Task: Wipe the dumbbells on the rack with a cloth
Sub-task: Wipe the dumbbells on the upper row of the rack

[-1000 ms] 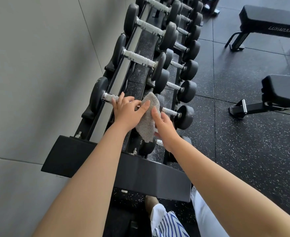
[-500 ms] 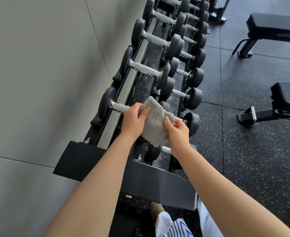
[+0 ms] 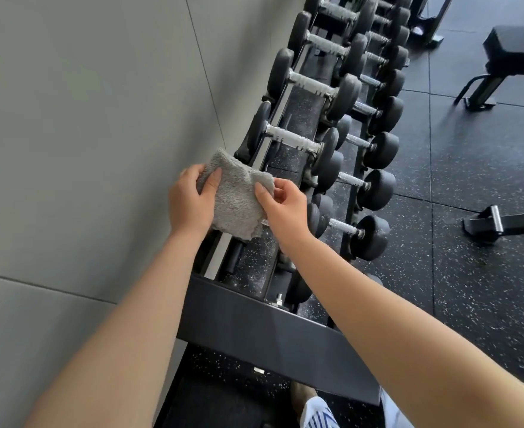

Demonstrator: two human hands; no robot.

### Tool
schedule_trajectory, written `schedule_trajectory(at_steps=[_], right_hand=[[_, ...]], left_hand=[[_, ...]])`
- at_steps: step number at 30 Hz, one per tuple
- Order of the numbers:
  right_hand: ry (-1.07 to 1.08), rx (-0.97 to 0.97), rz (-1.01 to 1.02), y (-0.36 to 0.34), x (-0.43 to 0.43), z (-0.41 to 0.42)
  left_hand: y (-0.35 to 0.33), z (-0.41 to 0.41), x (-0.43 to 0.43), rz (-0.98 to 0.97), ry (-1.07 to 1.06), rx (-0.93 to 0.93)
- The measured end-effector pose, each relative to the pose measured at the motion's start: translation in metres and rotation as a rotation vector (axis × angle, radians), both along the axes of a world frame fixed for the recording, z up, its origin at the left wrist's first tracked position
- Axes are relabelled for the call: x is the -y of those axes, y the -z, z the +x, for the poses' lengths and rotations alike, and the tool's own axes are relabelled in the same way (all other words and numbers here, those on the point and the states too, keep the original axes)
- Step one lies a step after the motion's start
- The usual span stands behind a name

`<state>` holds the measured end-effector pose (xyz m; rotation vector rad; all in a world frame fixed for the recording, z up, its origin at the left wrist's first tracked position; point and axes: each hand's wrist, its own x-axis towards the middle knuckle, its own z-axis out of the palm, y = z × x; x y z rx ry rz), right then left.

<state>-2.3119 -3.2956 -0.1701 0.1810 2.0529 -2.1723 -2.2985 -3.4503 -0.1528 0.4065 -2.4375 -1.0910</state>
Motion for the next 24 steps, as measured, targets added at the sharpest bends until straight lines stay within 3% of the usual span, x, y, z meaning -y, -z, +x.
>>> schedule_trajectory(at_steps=[10, 14, 18, 24], right_hand=[[-0.064, 0.060, 0.035, 0.019, 0.021, -0.012], [-0.042, 0.019, 0.098, 0.025, 0.017, -0.014], [-0.035, -0.083, 0.368, 0.033, 0.006, -0.015], [-0.260, -0.130, 0.853, 0.048, 0.011, -0.021]], left_hand=[[0.024, -0.003, 0.017, -0.047, -0.080, 0.165], [0.016, -0.004, 0.002, -0.335, -0.199, 0.119], [0.012, -0.013, -0.009, -0.490, 0.085, 0.016], [0.029, -0.013, -0.019, -0.467, 0.196, 0.216]])
